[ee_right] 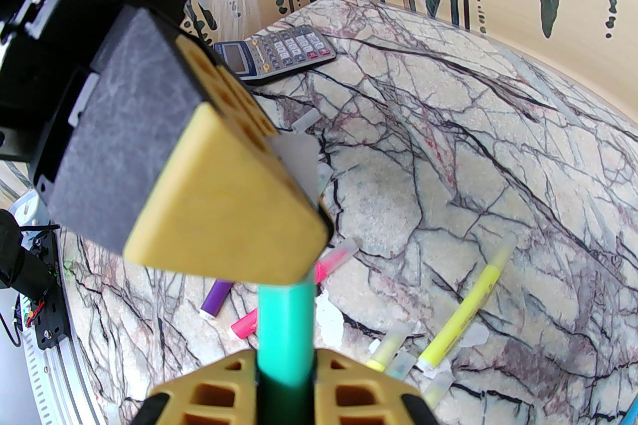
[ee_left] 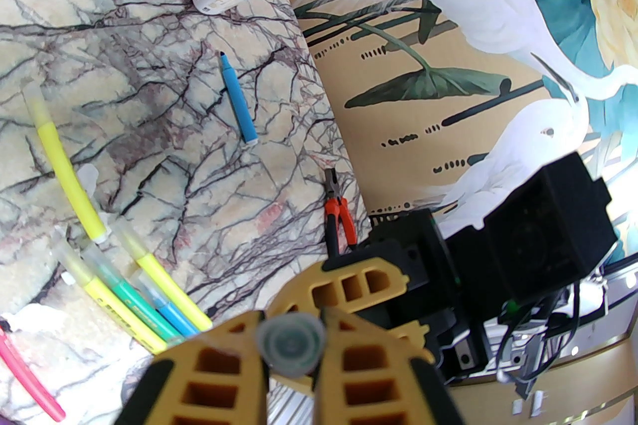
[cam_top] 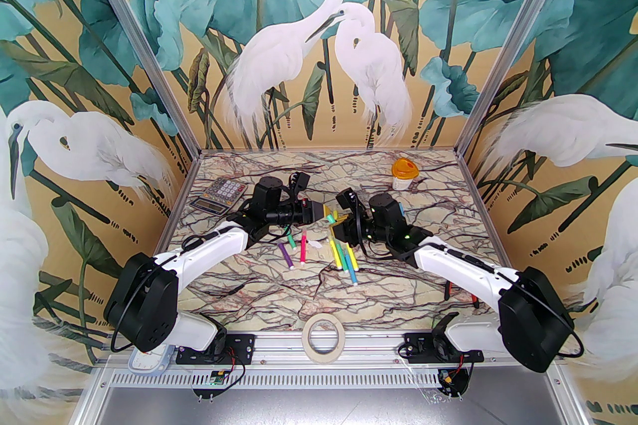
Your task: Open the pen caps
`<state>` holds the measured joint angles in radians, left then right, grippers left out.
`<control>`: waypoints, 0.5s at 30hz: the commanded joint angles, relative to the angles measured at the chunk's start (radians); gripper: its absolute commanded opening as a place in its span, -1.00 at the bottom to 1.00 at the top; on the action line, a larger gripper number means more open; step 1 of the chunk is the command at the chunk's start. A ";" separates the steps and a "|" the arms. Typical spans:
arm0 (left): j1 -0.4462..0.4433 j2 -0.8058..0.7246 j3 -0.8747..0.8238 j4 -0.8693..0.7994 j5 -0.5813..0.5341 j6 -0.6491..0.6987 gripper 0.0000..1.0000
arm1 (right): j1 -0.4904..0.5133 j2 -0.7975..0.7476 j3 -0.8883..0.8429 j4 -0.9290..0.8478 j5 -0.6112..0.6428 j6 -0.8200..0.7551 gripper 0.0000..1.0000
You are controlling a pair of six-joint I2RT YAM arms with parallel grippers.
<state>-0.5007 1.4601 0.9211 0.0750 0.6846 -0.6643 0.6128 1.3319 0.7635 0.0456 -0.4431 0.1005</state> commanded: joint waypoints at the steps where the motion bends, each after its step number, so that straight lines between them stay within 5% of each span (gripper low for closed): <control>1: 0.105 -0.034 0.042 0.090 -0.190 -0.025 -1.00 | -0.018 -0.033 -0.062 -0.177 -0.026 -0.011 -1.00; 15: 0.155 -0.023 0.049 0.111 -0.174 -0.083 -1.00 | -0.038 -0.067 -0.085 -0.153 -0.033 -0.009 -1.00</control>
<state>-0.3485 1.4586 0.9436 0.1734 0.5323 -0.7403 0.5812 1.2934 0.6830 -0.0959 -0.4690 0.0998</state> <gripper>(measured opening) 0.161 0.181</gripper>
